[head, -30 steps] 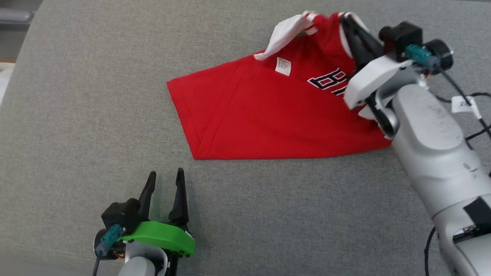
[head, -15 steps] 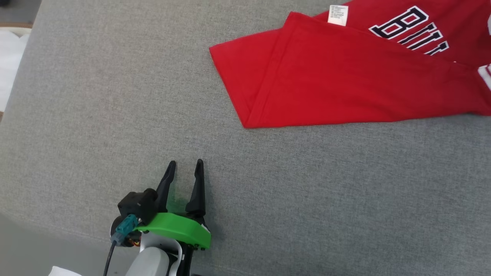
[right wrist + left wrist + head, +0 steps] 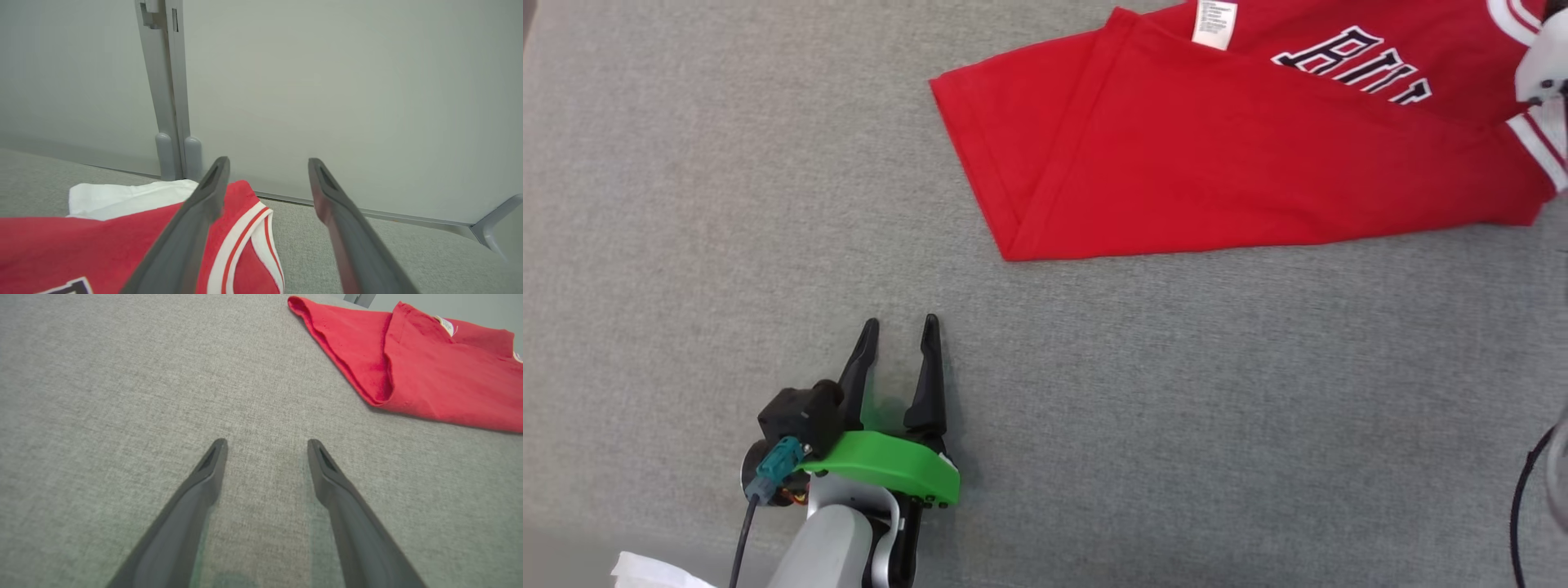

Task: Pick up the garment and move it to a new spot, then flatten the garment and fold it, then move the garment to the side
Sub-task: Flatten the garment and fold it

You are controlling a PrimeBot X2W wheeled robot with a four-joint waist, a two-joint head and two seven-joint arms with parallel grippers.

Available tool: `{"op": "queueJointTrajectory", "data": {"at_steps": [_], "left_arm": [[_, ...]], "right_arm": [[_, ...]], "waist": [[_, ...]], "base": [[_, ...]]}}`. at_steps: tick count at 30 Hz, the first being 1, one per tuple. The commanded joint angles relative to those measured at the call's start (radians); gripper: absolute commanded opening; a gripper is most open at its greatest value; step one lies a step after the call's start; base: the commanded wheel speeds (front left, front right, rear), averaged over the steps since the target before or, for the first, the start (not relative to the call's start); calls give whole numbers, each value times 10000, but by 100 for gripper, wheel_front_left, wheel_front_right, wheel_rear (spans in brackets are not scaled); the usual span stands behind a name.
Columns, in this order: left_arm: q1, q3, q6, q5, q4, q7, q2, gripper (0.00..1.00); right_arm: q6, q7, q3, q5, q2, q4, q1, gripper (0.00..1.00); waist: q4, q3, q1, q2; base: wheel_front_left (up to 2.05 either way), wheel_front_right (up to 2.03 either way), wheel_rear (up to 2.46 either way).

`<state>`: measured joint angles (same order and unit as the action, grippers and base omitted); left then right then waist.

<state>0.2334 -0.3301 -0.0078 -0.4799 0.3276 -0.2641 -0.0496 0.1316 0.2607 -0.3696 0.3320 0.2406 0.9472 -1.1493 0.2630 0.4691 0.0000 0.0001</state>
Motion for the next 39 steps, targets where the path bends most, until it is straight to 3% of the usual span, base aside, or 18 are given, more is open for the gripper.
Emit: {"op": "queueJointTrajectory", "data": {"at_steps": [1, 6, 14, 23, 29, 30, 32, 35, 39], "left_arm": [[61, 45, -26, 133, 45, 3, -26, 100], [-5, 220, -82, 237, 108, 1, -28, 100], [2, 318, -146, 354, 194, 1, -28, 100], [18, 398, -182, 377, 288, 1, -28, 100], [-19, 318, -180, 332, 309, 1, -28, 100], [-17, 306, -180, 313, 311, 1, -28, 100], [-14, 284, -179, 295, 326, 0, -28, 100], [-47, 288, -180, 267, 337, 1, -28, 100], [-135, 361, -184, 313, 359, 1, -28, 100]], "right_arm": [[-18, 46, 85, -281, -107, -274, 350, 100], [-18, 51, 863, -1467, -560, -1226, 1523, 100], [-18, 52, 1382, -2858, -524, -1906, 3475, 100], [-19, 53, 1750, -3125, -494, -1719, 3659, 100], [-19, 54, 1905, -2811, -468, -973, 3279, 100], [-19, 54, 1875, -2742, -459, -842, 3227, 85], [-18, 52, 1790, -2586, -466, -472, 3153, 0], [-19, 54, 1575, -2501, -487, -198, 2990, 0], [-18, 54, 1409, -2552, -620, -704, 3111, 0]], "waist": [[-332, -181, 0, -1], [-661, -427, 0, -1], [-907, -600, 0, -1], [-903, -644, 0, -1], [-796, -674, 0, -1], [-777, -683, 0, -1], [-738, -725, 0, -1], [-708, -790, 0, -1], [-772, -948, 0, -1]], "base": [[0, 0, 0], [0, 0, 0], [0, 0, 0], [0, 0, 0], [0, 0, 0], [0, 0, 0], [0, 0, 0], [0, 0, 0], [0, 0, 0]]}}
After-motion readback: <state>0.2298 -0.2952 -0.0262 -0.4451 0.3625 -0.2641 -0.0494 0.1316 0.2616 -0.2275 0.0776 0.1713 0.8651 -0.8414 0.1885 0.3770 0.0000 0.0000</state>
